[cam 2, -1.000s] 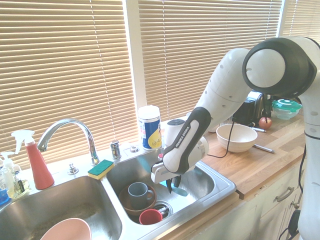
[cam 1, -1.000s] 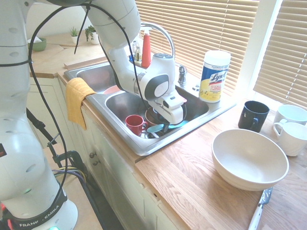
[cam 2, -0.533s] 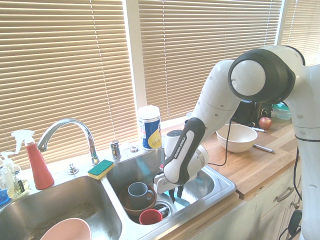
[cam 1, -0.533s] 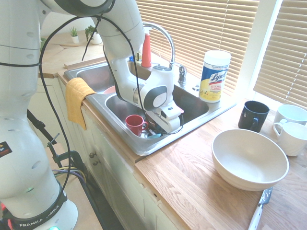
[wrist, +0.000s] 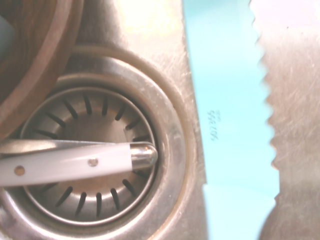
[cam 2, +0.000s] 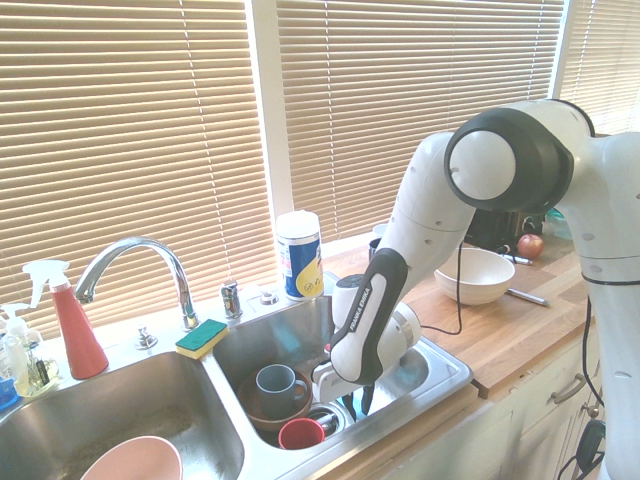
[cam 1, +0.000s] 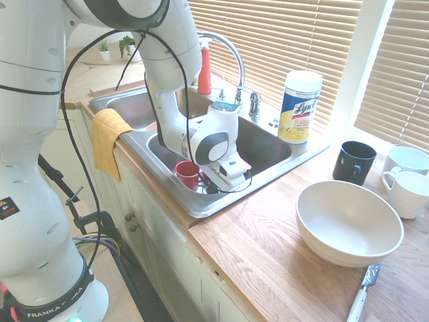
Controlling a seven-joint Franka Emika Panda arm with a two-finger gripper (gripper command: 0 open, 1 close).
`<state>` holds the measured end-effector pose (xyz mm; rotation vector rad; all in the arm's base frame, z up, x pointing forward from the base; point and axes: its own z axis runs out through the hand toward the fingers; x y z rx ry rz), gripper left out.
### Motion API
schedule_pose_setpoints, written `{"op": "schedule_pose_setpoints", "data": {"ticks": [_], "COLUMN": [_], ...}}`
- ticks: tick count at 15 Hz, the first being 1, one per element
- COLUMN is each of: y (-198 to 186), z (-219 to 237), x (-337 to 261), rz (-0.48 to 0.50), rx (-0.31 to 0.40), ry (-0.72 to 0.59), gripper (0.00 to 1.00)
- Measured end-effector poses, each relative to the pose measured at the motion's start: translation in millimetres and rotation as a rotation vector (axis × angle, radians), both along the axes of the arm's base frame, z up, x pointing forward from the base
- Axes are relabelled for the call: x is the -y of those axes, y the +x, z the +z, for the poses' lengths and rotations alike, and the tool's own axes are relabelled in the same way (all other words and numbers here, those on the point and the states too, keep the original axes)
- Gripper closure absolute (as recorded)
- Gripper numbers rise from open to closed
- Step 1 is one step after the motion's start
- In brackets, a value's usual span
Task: Put the knife into the sink
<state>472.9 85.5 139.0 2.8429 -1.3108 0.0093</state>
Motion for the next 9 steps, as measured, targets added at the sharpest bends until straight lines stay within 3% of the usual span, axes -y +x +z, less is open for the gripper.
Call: {"op": "schedule_pose_setpoints", "data": {"ticks": [4,9], "y": [5,23], "z": [18,161], "x": [-2,-1], "rz": [0.009,0.030], "rx": [0.035,0.115], "ry": [0.007,-0.022], "gripper": [0.00,0.00]}}
